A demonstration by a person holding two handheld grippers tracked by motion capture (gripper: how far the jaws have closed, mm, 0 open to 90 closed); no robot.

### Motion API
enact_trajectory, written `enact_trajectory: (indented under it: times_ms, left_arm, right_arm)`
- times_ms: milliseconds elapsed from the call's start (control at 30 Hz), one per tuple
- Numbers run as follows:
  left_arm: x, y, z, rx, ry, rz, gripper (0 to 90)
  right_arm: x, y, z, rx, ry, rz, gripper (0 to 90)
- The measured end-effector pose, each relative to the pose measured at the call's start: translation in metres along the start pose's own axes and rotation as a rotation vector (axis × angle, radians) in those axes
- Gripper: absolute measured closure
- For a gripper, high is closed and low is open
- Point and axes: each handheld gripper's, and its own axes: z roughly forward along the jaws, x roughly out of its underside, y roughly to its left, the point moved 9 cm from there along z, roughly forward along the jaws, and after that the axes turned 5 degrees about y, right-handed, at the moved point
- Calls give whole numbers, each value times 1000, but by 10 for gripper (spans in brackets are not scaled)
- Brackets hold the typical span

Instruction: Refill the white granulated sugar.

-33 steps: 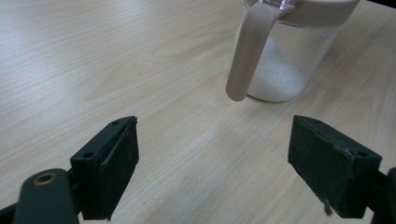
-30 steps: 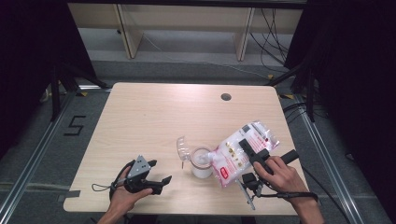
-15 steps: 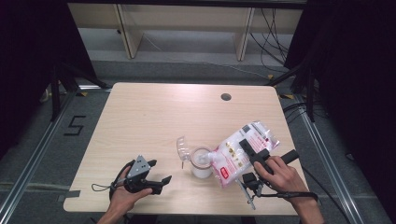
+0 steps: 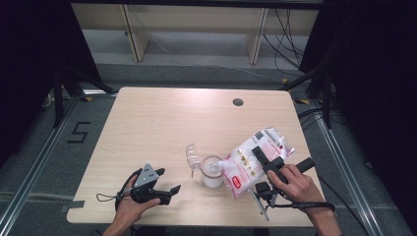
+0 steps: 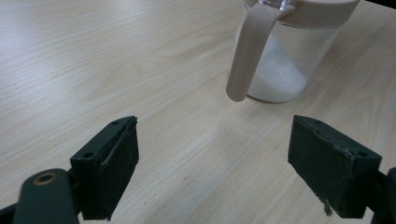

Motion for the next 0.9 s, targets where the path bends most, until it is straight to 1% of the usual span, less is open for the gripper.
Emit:
enact_trajectory:
  times_ms: [300,333,367,400,433,567,600,633,900]
  left_arm:
    - [0,0,0,0,0,1,160]
    - [0,0,0,0,0,0,160]
    - [0,0,0,-1,0,1,160]
    - [0,0,0,0,0,0,160]
    - [0,0,0,-1,0,-1,160]
    - [0,0,0,0,0,1,160]
    - [0,0,0,0,0,0,160]
    - [0,0,0,0,0,-1,160]
    - [0,0,0,0,0,0,160]
  right_arm:
    - [0,1,0,-2,1,2,775]
    - [-1,-2,2,17,-26,-30,775]
    - [-1,-3,2,30,-25,-26,775]
    - [-1,-1,1,47,-16,19,775]
    - [-1,-1,1,48,-15,19,775]
    - [-1,-1,1,46,-16,20,776]
    - [0,-2,2,35,-22,-20,776]
    - [0,0,2,7,-17,-15,776]
    - [0,0,2,8,-15,-15,776]
